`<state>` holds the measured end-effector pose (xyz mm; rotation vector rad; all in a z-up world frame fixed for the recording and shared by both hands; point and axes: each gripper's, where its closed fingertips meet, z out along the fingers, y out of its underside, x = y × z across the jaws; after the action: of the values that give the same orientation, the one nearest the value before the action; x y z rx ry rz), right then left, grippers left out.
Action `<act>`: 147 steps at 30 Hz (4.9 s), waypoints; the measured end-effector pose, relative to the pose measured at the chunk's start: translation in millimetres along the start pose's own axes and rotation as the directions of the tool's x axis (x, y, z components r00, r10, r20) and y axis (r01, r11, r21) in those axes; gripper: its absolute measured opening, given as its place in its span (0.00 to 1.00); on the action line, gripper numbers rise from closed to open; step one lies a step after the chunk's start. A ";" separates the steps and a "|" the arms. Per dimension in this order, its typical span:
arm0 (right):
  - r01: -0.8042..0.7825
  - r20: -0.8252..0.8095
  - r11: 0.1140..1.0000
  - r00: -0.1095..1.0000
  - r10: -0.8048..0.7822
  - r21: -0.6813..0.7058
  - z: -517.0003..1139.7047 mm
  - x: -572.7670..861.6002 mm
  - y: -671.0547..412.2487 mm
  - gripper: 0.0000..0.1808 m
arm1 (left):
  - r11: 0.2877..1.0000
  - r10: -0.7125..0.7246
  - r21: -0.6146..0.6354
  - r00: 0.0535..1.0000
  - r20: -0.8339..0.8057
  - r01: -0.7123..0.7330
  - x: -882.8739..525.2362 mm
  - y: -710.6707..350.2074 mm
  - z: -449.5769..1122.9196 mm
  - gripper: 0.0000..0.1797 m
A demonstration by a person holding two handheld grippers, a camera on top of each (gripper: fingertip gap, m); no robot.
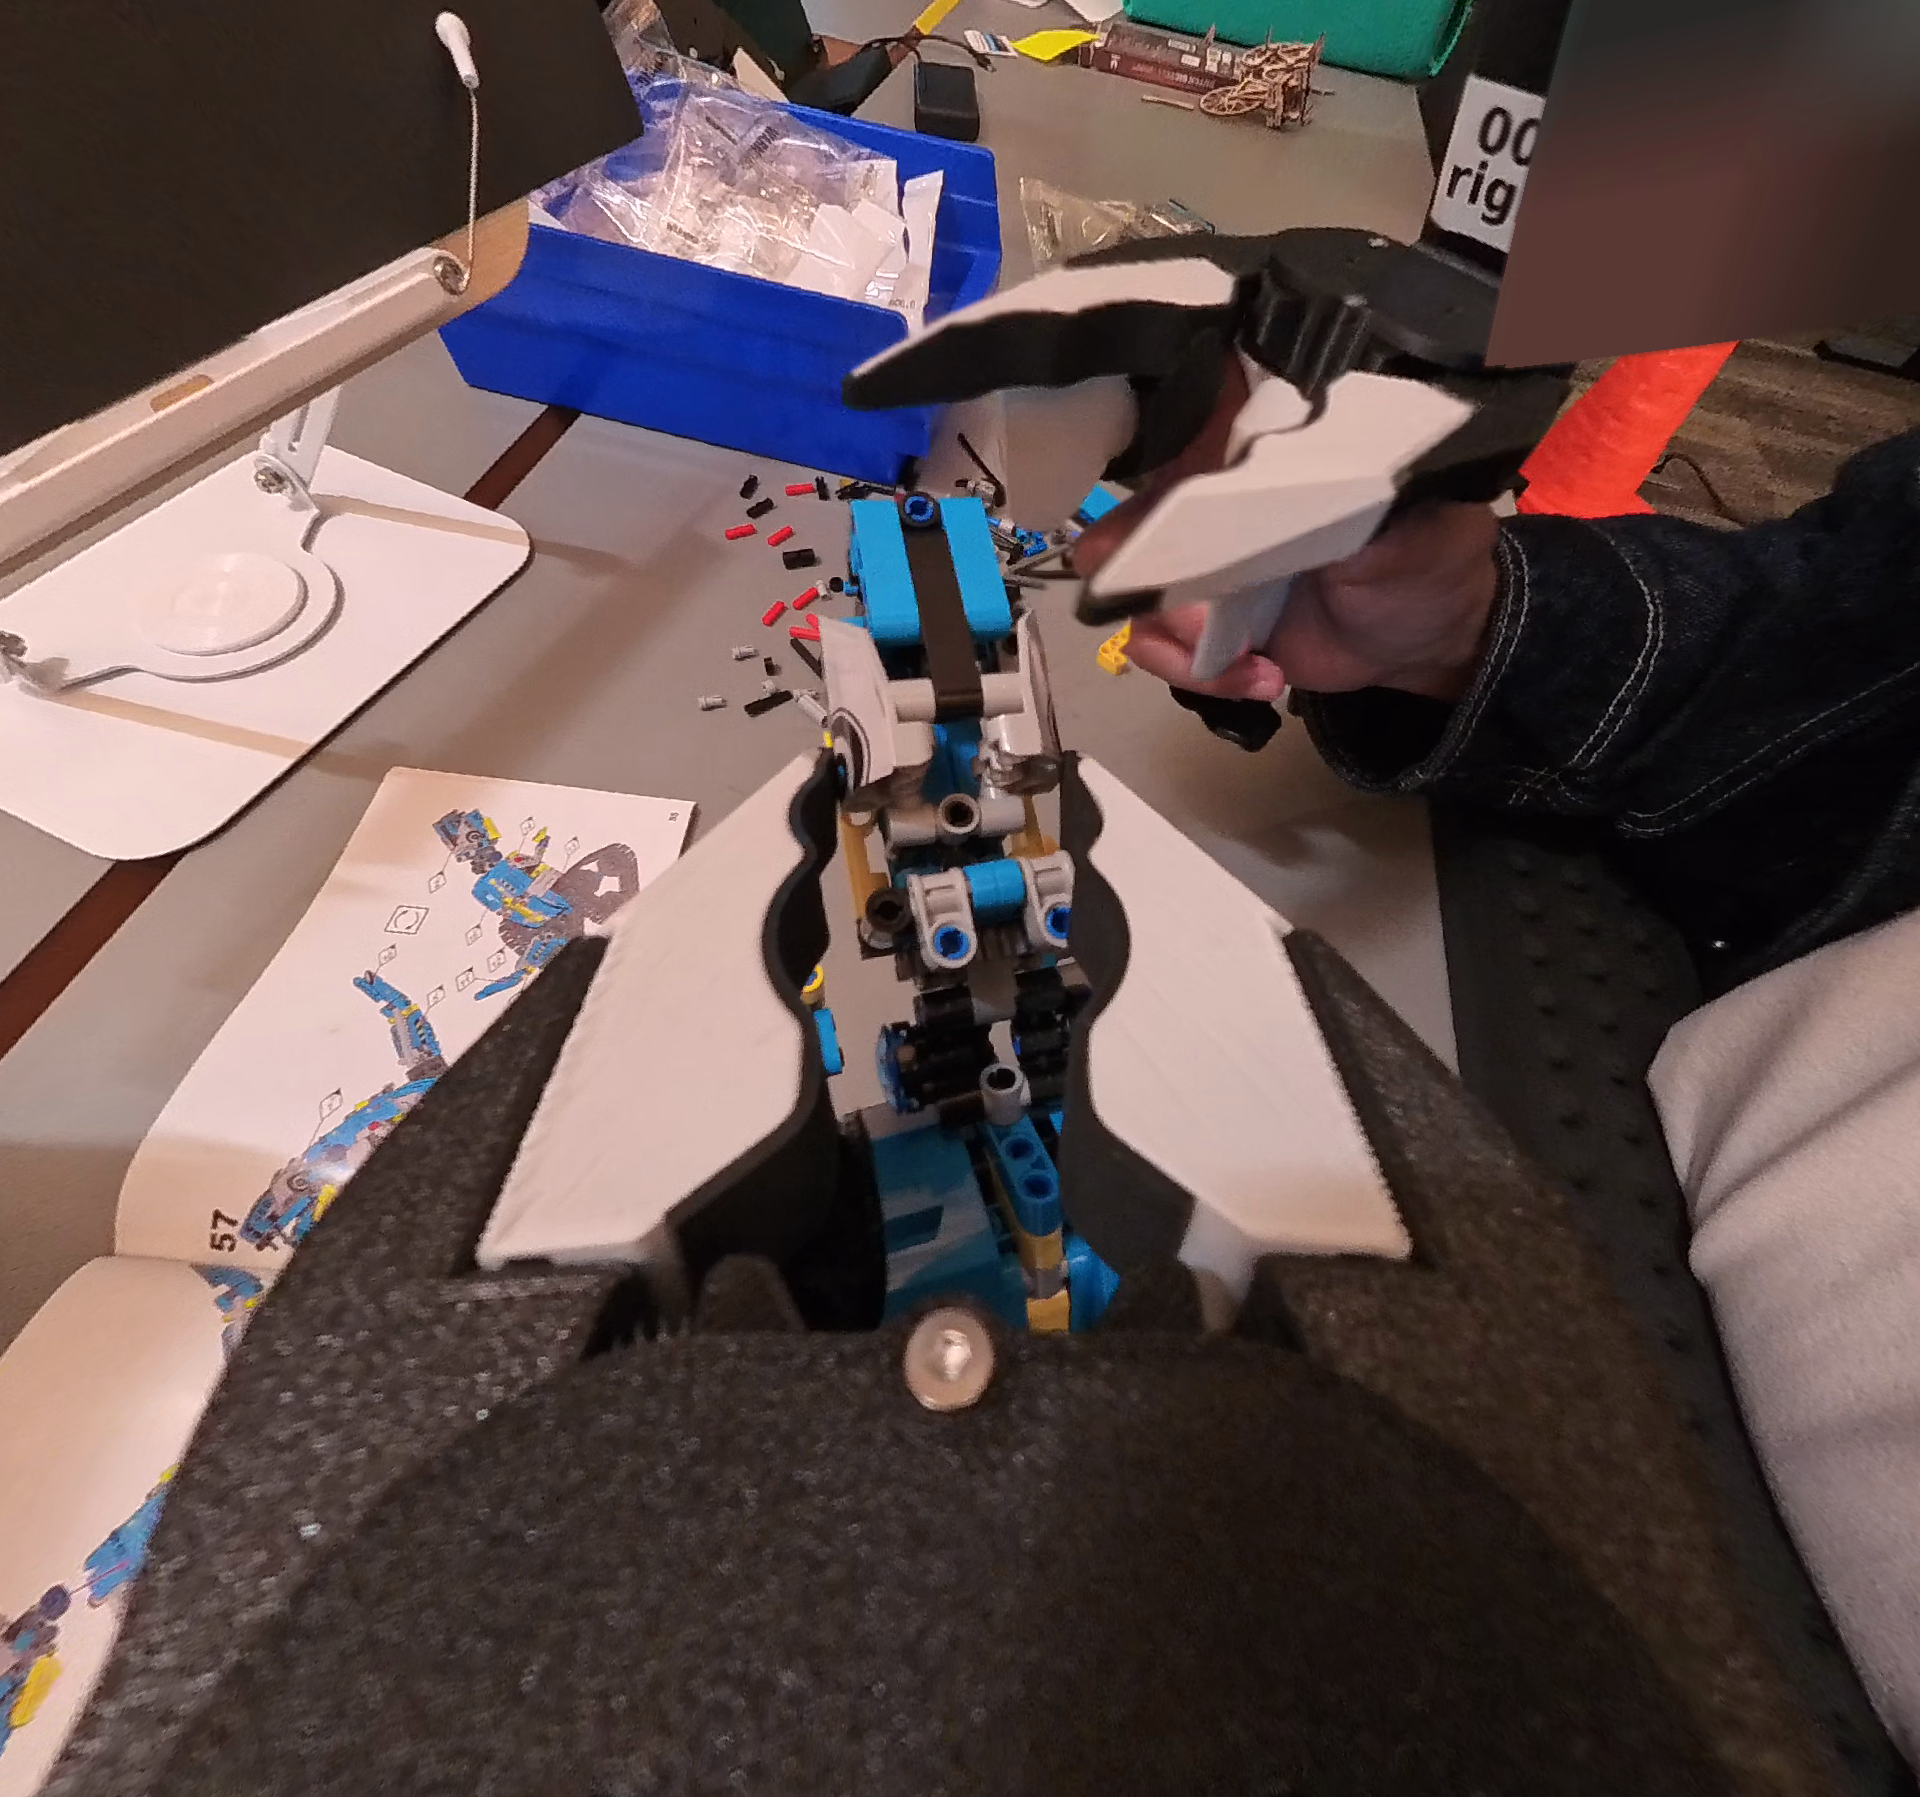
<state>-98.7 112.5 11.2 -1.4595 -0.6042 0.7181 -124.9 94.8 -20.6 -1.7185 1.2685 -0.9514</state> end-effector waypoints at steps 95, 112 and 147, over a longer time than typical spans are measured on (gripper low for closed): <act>0.139 -0.062 0.989 0.988 -0.142 -0.051 5.8 4.6 -5.6 0.36 | 0.999 -0.037 -0.002 0.999 0.031 0.037 -4.2 0.6 0.2 0.23; 0.190 -0.024 0.978 0.981 -0.192 -0.085 5.6 2.2 -2.2 0.40 | 0.999 -0.036 -0.002 0.999 0.028 0.036 -2.5 0.6 0.9 0.23; 0.172 -0.081 0.981 0.981 -0.179 -0.087 7.0 10.5 -1.2 0.38 | 0.999 -0.053 0.000 0.998 0.032 0.053 -5.2 0.7 0.6 0.23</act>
<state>-96.9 125.0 11.9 -1.4822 -0.6896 0.4935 -125.8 99.8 -22.2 -1.7688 1.2090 -0.9502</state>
